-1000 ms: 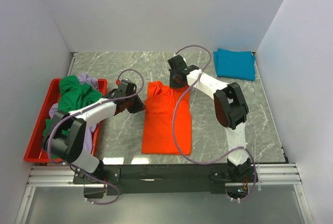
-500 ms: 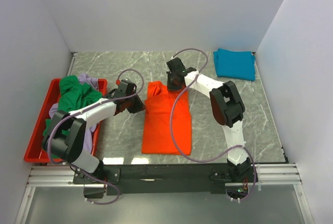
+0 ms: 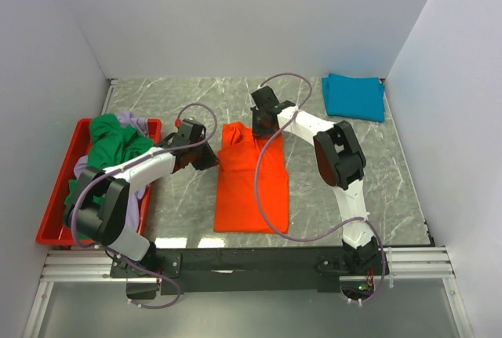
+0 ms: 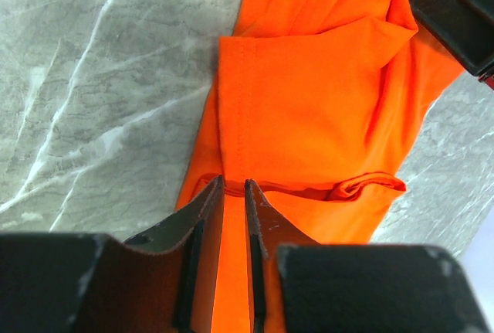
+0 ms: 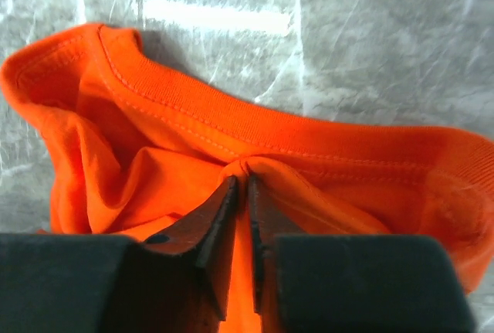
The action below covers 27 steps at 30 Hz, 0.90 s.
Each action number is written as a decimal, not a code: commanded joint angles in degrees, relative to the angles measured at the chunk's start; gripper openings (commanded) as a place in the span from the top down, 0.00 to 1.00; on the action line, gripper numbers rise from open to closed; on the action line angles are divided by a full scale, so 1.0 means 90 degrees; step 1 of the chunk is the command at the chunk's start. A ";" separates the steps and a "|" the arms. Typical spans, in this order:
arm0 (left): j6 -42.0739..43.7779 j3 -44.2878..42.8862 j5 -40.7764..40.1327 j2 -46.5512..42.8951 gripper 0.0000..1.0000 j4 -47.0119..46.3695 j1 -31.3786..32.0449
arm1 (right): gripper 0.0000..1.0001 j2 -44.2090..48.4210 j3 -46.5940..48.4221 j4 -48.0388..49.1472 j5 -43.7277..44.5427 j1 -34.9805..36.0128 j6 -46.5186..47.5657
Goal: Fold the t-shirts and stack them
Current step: Fold the tshirt
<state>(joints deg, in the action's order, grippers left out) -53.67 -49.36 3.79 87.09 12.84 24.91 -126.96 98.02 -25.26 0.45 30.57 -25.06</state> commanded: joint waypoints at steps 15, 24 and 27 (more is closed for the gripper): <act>0.0123 -0.2229 0.0155 0.1640 0.78 -0.0079 -0.0023 | 0.63 0.1498 -0.0763 0.0900 -0.1640 -0.1013 -0.0506; 0.0358 -0.3079 0.0447 0.2774 0.78 -0.0528 -0.0170 | 0.71 0.1314 -0.1545 0.1585 -0.2725 -0.1638 -0.0770; 0.0397 -0.3401 0.0458 0.3262 0.79 -0.0383 -0.0199 | 0.74 0.0943 -0.1351 0.1547 -0.2940 -0.1804 -0.0829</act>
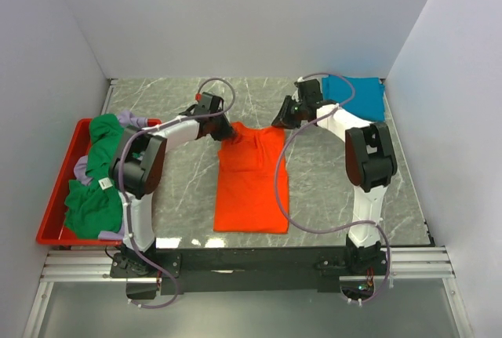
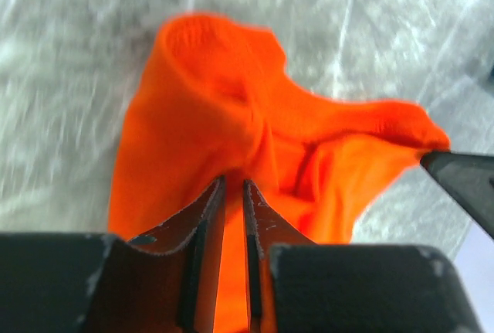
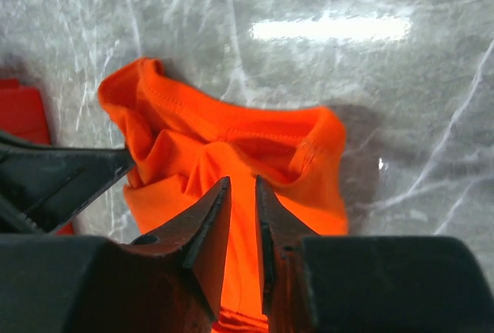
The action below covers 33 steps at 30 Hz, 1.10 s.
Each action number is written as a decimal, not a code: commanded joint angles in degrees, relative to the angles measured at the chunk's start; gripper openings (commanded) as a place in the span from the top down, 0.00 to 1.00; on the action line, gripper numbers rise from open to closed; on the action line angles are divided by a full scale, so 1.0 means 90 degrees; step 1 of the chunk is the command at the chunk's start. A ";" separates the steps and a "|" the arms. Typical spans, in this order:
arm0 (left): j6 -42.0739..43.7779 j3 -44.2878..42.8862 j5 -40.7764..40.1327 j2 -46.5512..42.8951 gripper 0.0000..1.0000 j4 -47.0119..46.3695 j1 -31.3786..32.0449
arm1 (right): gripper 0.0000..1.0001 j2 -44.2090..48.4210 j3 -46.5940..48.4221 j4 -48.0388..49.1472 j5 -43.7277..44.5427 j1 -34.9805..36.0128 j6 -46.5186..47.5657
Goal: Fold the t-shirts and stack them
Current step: Fold the tshirt
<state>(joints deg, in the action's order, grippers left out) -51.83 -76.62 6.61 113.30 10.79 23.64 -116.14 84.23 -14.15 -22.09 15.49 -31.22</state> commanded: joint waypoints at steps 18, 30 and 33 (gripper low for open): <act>0.0310 -0.0958 0.0496 0.0830 0.77 -0.0193 -0.0263 | 0.77 -0.1267 0.1353 -0.0292 -0.0446 -0.0422 -0.0047; 0.0214 -0.0798 0.0418 -0.0584 0.53 0.0227 -0.0322 | 0.60 0.0634 0.0918 -0.0967 -0.0056 -0.0441 -0.0134; -0.0225 0.0489 0.0126 -0.1590 0.53 0.0139 -0.0283 | 0.58 0.1775 -0.0594 -0.0519 -0.0201 -0.0441 -0.0466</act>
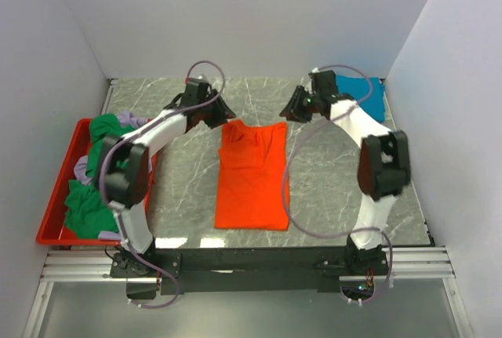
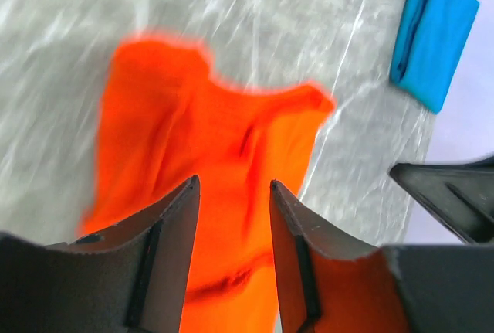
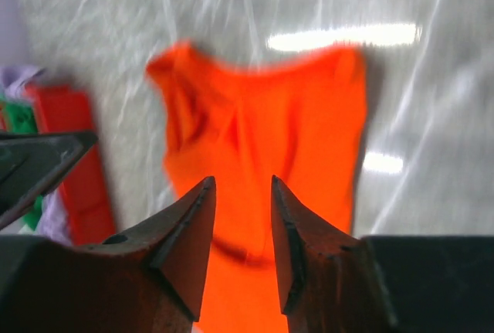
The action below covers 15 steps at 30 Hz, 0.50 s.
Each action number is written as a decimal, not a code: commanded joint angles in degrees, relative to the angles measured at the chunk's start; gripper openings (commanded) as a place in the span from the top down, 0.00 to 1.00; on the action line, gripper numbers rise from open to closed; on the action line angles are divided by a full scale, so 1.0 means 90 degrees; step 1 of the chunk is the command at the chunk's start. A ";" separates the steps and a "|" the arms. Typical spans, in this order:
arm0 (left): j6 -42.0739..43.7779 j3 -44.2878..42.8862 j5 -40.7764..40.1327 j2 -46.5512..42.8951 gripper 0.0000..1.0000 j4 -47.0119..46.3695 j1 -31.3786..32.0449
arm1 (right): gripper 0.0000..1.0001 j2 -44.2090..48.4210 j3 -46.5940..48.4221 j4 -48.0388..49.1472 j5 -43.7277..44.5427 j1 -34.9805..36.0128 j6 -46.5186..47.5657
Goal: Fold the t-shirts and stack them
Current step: Fold the tshirt
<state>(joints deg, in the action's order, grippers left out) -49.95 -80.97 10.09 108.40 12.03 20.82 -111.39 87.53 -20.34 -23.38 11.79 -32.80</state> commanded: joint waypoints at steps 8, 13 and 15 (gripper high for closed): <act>-0.0777 0.3818 -0.0877 -0.3829 0.49 0.0176 0.0772 | 0.56 0.4249 -0.4808 0.0708 -0.0226 0.0135 -0.0555; -0.1051 0.4982 -0.1285 -0.4884 0.48 0.0615 0.1581 | 0.56 0.5998 -0.6383 0.0425 -0.0419 0.0213 -0.0585; -0.1168 0.5333 -0.1374 -0.5129 0.48 0.0849 0.1739 | 0.56 0.6582 -0.6940 0.0220 -0.0420 0.0233 -0.0575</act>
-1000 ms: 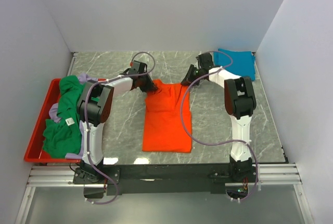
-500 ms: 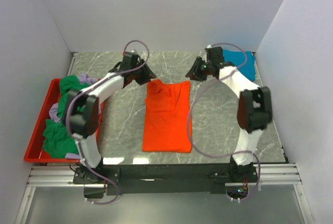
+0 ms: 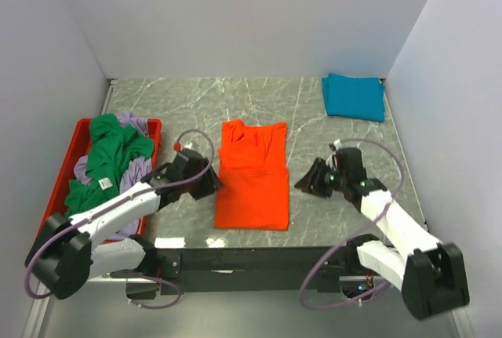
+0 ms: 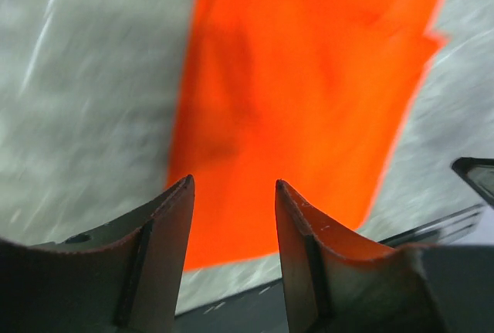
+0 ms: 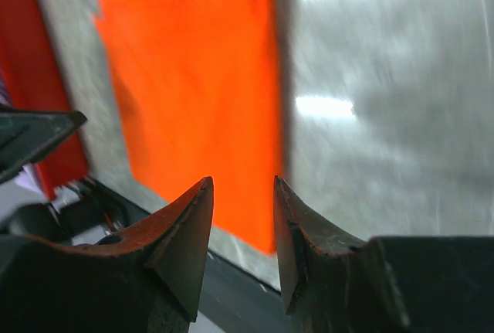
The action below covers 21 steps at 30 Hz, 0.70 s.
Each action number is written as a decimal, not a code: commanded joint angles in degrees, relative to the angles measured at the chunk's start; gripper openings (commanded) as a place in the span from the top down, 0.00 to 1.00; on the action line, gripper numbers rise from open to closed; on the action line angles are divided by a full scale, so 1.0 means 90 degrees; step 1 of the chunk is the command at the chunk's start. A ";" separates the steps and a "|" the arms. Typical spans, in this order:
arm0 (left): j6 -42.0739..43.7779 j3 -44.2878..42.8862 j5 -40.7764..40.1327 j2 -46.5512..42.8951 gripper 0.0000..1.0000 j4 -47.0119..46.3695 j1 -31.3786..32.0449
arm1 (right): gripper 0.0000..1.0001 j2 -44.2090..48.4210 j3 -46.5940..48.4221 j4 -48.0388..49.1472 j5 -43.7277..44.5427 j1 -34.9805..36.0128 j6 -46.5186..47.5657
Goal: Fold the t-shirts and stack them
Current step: Fold the tshirt
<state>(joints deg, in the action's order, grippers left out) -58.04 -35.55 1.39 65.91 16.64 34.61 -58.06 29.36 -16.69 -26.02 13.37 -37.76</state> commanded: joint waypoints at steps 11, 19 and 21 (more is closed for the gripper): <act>-0.1304 0.1342 -0.0740 -0.1405 0.45 0.1012 0.1417 | 0.55 0.1667 -0.1856 -0.0100 -0.0273 0.0955 -0.0823; -0.1939 0.1772 -0.0760 -0.1561 0.45 0.0944 0.1964 | 0.56 0.1198 -0.2276 0.0691 0.0030 0.2020 -0.1575; -0.2017 0.1831 -0.0818 -0.1561 0.46 0.0973 0.2013 | 0.56 0.1139 -0.2335 0.0770 0.0069 0.2079 -0.1634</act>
<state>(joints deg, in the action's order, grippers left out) -73.32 -20.36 -4.36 52.34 24.75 51.90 -46.92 9.91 -13.10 -27.38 31.00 -50.00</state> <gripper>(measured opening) 0.546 0.440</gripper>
